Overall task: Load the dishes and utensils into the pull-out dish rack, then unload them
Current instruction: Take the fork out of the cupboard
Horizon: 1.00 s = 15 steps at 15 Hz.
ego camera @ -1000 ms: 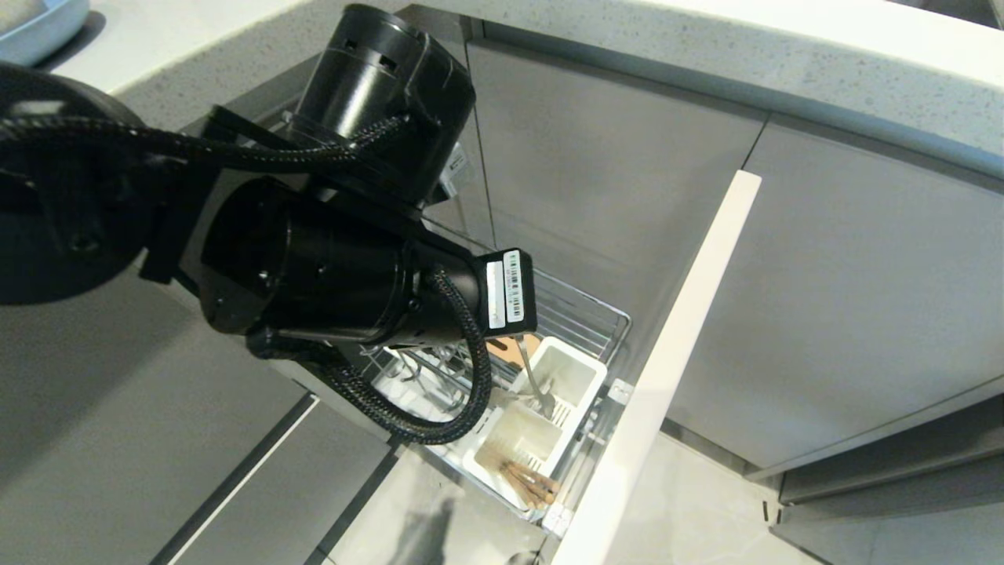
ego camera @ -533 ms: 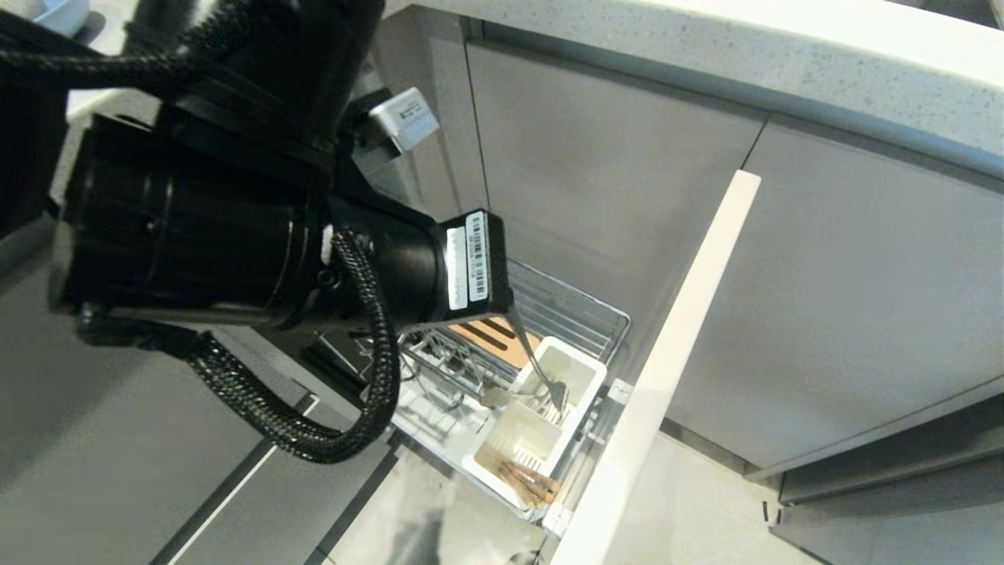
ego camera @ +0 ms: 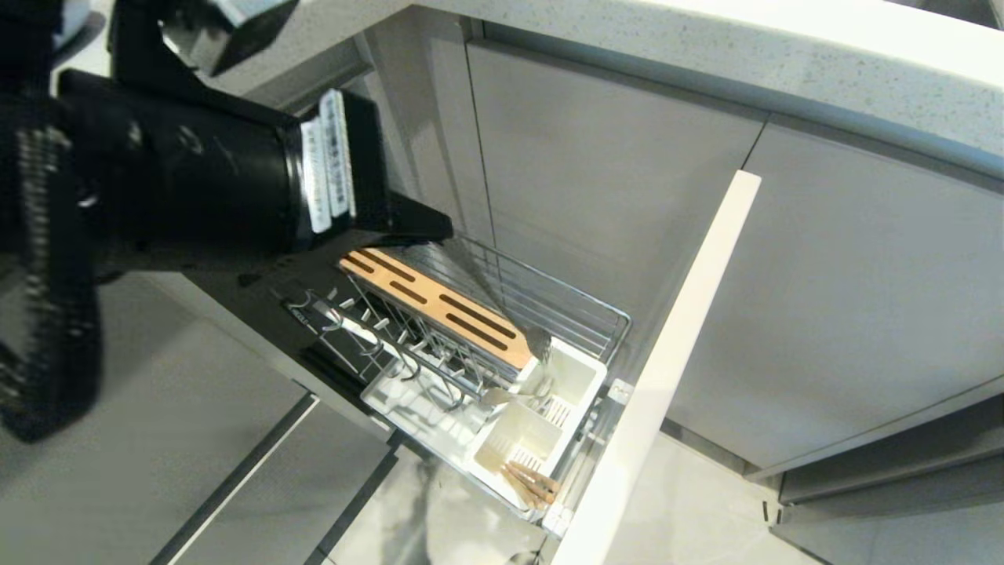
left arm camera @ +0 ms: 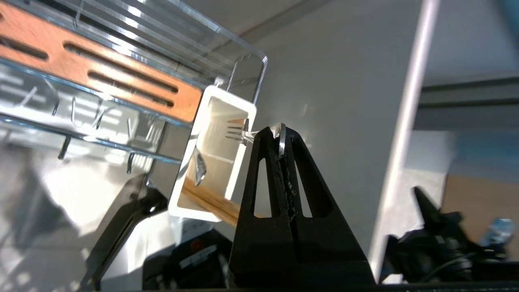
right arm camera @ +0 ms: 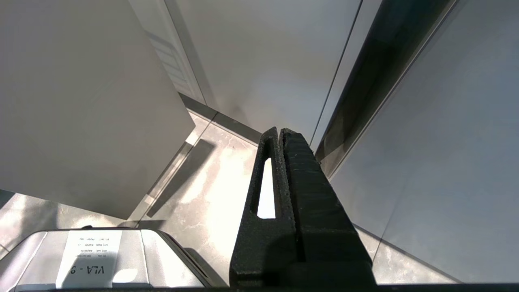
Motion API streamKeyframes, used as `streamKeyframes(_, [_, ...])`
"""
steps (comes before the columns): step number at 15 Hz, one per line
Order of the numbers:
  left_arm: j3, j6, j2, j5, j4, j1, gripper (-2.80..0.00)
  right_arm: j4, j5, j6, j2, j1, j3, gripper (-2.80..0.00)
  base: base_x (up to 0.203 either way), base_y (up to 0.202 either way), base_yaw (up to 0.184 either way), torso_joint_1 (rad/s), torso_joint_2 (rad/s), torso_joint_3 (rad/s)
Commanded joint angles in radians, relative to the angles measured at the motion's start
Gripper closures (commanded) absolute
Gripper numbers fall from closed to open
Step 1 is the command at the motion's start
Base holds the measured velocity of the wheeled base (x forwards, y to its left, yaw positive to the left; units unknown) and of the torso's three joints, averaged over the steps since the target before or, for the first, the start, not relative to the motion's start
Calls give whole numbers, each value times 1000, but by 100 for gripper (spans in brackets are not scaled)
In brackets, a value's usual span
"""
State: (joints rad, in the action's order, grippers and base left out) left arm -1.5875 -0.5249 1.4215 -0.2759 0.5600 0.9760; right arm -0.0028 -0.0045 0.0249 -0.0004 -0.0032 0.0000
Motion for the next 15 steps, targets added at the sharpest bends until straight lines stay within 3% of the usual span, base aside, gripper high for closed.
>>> streamKeyframes(1, [-20, -5, -78, -1, -3, 0, 0, 0, 0, 0, -3, 0, 2, 0, 0, 0, 0, 0, 0, 0])
streamKeyframes(3, [-41, -7, -123, -13, -17, 0, 0, 0, 0, 0, -4, 0, 2, 0, 0, 0, 0, 0, 0, 0])
streamKeyframes(9, [-69, -14, -232, -174, -172, -10, 0, 0, 0, 0, -4, 0, 2, 0, 0, 0, 0, 0, 0, 0])
streamKeyframes(15, [-68, 3, -362, -202, -347, -91, 0, 0, 0, 0, -4, 0, 2, 0, 0, 0, 0, 0, 0, 0])
